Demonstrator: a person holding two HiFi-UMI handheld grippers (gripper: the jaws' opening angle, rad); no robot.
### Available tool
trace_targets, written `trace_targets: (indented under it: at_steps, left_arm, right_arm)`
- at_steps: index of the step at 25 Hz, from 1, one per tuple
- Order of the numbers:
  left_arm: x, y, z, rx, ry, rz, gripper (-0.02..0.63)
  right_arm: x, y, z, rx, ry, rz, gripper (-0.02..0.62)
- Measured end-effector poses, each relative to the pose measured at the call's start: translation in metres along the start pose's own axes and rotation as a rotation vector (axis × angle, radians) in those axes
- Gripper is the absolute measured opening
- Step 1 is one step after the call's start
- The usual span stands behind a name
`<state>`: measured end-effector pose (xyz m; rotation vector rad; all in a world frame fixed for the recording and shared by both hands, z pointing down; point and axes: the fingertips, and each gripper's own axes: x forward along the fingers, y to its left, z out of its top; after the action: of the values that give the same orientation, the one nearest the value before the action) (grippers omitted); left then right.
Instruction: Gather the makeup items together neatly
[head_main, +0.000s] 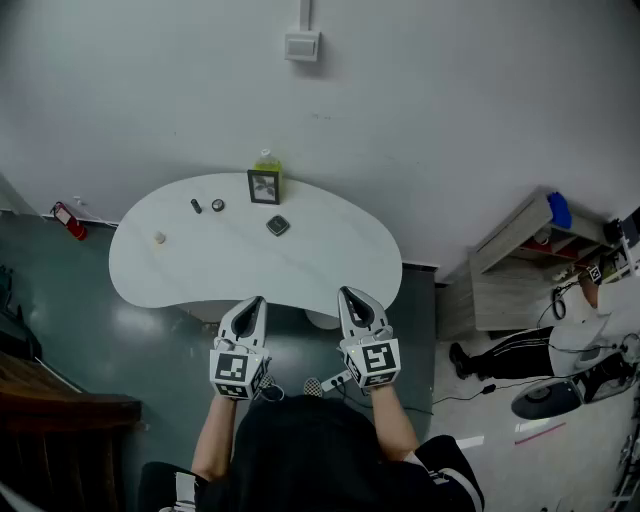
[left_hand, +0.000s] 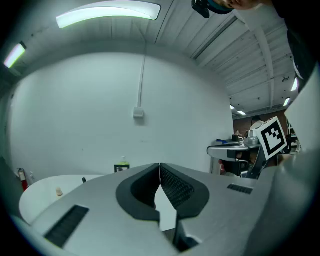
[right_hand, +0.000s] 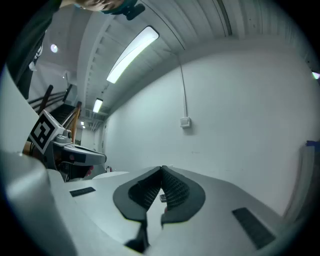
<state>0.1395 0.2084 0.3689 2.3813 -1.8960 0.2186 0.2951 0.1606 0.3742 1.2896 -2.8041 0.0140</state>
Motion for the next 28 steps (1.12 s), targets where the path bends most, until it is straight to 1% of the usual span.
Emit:
trace_targets:
  at_steps: [4, 11, 15, 18, 23, 26, 28]
  left_arm:
    - [0.001, -0.002, -0.001, -0.009, -0.008, 0.009, 0.020]
    - [0.002, 0.000, -0.011, -0.011, 0.011, 0.014, 0.020]
    - [0.004, 0.004, -0.012, -0.014, 0.016, 0.026, 0.020]
    - [0.012, 0.009, -0.020, -0.010, 0.029, 0.021, 0.020]
    - [0.029, 0.032, -0.022, -0.013, 0.045, 0.018, 0.020]
    - [0.048, 0.055, -0.022, -0.014, 0.057, 0.007, 0.020]
    - [0.062, 0.070, -0.027, -0.018, 0.069, -0.017, 0.020]
  right_arm:
    - [-0.001, 0.001, 0.000, -0.013, -0.002, 0.016, 0.031]
    - [0.006, 0.007, -0.006, 0.000, 0.008, 0.035, 0.031]
    - [0.015, 0.010, -0.013, -0.013, 0.041, 0.069, 0.032]
    - [0.028, 0.011, -0.021, -0.021, 0.063, 0.083, 0.032]
    - [0.061, 0.017, -0.026, 0.001, 0.086, 0.101, 0.032]
    - [0.090, 0.015, -0.030, 0.005, 0.096, 0.083, 0.032]
    - [0.111, 0.014, -0.035, 0.016, 0.111, 0.066, 0.032]
